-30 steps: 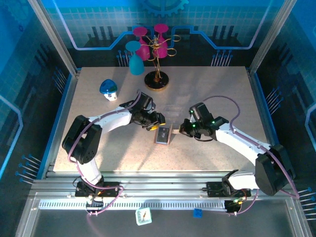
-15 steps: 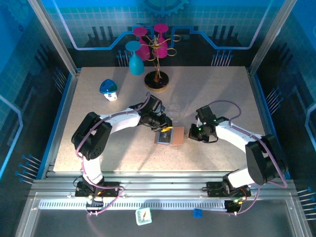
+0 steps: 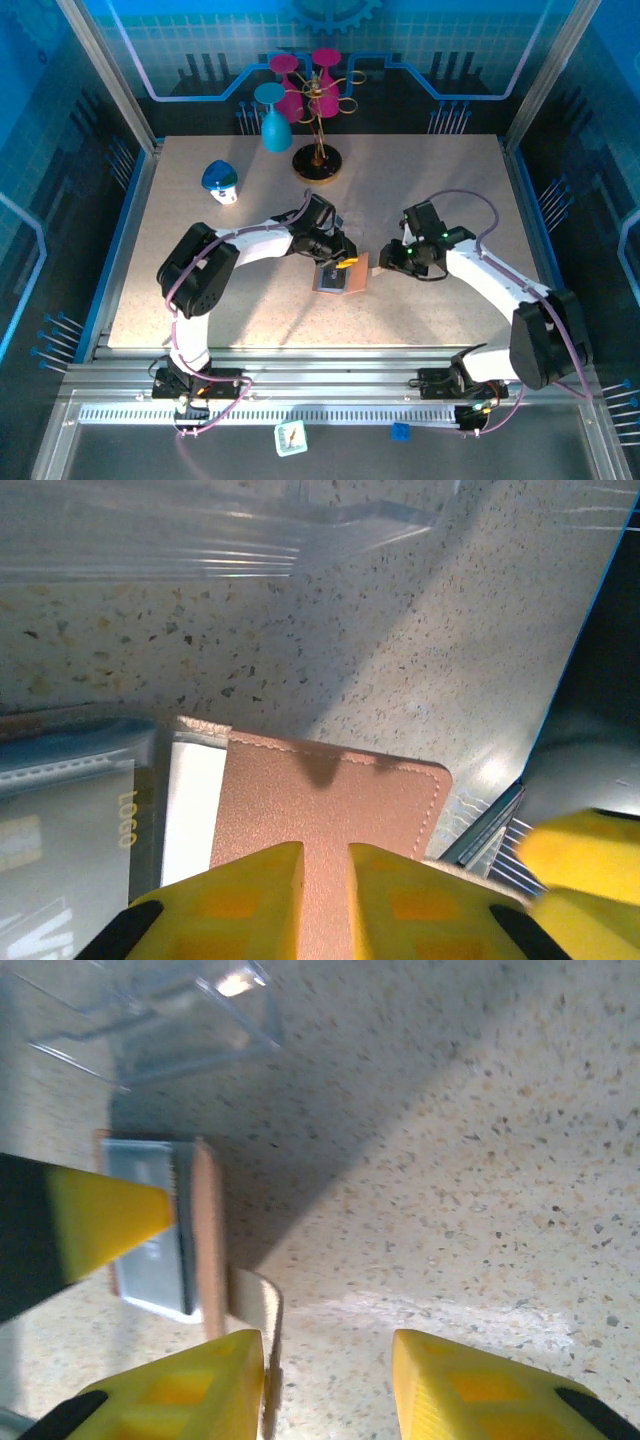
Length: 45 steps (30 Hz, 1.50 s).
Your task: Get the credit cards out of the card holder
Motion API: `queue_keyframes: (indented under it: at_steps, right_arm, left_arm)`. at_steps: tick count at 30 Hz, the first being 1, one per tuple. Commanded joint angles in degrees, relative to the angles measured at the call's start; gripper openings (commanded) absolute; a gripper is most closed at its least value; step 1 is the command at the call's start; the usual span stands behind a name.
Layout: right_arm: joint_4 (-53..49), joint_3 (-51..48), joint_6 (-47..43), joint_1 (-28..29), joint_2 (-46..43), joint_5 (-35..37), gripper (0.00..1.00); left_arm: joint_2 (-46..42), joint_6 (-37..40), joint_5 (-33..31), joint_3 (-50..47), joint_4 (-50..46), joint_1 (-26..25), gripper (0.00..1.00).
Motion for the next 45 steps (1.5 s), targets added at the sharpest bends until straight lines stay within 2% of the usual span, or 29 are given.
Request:
queue_keyframes:
  at_steps: [1, 5, 13, 16, 31, 35, 45]
  right_arm:
    - [-4.2, 4.0, 1.1, 0.4, -2.7, -0.1, 0.39]
    - [-4.0, 6.6, 2.0, 2.8, -4.5, -0.4, 0.39]
    - [9.9, 3.3, 9.6, 5.9, -0.6, -13.8, 0.3]
    - [12.1, 2.0, 11.0, 6.5, 1.7, -15.3, 0.28]
    - [3.9, 0.1, 6.3, 6.9, 7.3, -2.2, 0.26]
    - [4.1, -0.1, 5.2, 6.5, 9.0, -1.3, 0.26]
    - [6.4, -0.4, 2.8, 6.6, 12.2, 3.6, 0.26]
  left_arm:
    - [1.5, -1.1, 2.2, 1.5, 0.2, -0.3, 0.18]
    - [2.4, -1.4, 2.8, 1.9, 0.4, -0.2, 0.16]
    - [4.6, -1.6, 4.3, 2.5, -0.2, -0.2, 0.15]
    - [4.7, -1.7, 4.6, 2.5, -0.2, -0.3, 0.15]
    - [0.9, -4.4, 3.6, -1.1, 3.3, 1.0, 0.16]
    - [-0.4, -4.3, 3.8, -1.4, 2.9, 1.6, 0.16]
    - [-4.2, 3.6, -1.1, -3.1, -7.1, 3.8, 0.16]
